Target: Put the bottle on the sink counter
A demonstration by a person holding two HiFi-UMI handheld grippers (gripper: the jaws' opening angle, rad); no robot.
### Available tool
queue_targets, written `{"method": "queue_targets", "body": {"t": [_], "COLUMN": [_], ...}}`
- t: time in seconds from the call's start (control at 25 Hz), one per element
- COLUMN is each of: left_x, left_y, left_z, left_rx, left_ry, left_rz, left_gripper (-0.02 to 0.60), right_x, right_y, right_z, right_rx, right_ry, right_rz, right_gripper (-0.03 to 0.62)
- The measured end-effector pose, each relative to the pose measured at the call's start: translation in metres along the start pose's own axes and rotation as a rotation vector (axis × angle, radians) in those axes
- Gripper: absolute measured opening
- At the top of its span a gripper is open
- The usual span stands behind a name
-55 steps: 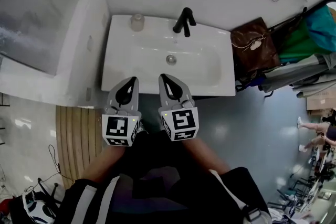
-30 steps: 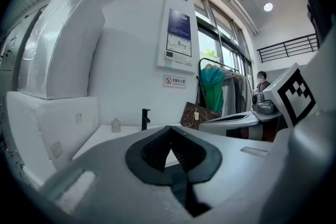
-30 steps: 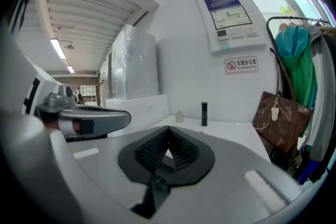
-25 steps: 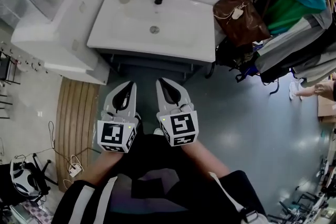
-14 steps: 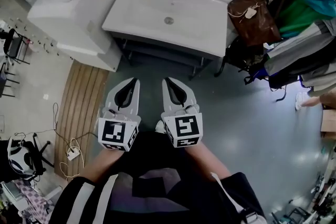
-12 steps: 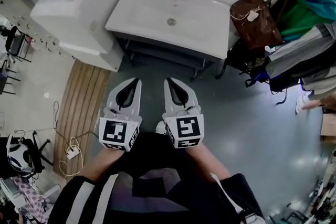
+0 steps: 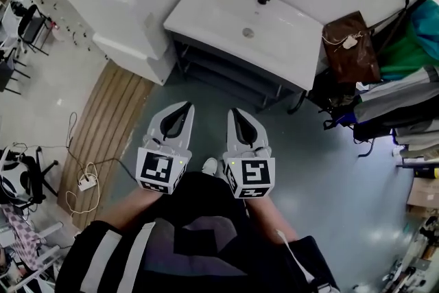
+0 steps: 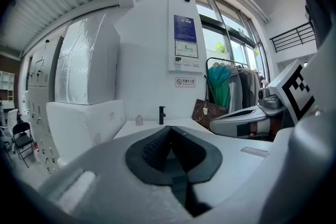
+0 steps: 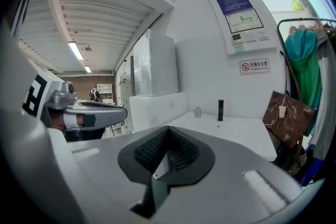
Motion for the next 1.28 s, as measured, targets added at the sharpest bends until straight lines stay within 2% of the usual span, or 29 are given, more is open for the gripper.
{"method": "queue_targets", "body": {"t": [0.24, 0.48, 1.28], "left_x": [-0.011, -0.024, -0.043], "left_y": [0.013, 0.023, 0.042], "left_z": [0.004, -0.006, -0.004], "left_rx": [-0.004, -0.010, -0.030], "left_ry": [-0.021, -0.003, -0.023], "left_rz": [-0.010, -0.031, -0.063], "left_gripper": [0.002, 0.002, 0.000], "right_x": [0.004, 0.005, 0.005], "right_y": [0.015, 0.036, 0.065], "right_z": [-0.006, -0.013, -0.005], "right_rx": [-0.013, -0.003, -0.038], "right_ry": [0.035, 0.044, 0.010], "right_rz": [-0.007, -0.007, -0.042], "right_gripper": [0.002, 0.000, 0.000]}}
Point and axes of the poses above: the fingertips, and each gripper's own axes: x forward along the fingers, y to its left, z out of its top, the point moved 6 cm from there along -x, backward along the fingers, and after that the axes turned 11 degrees about -y, right-handed, at the moved point
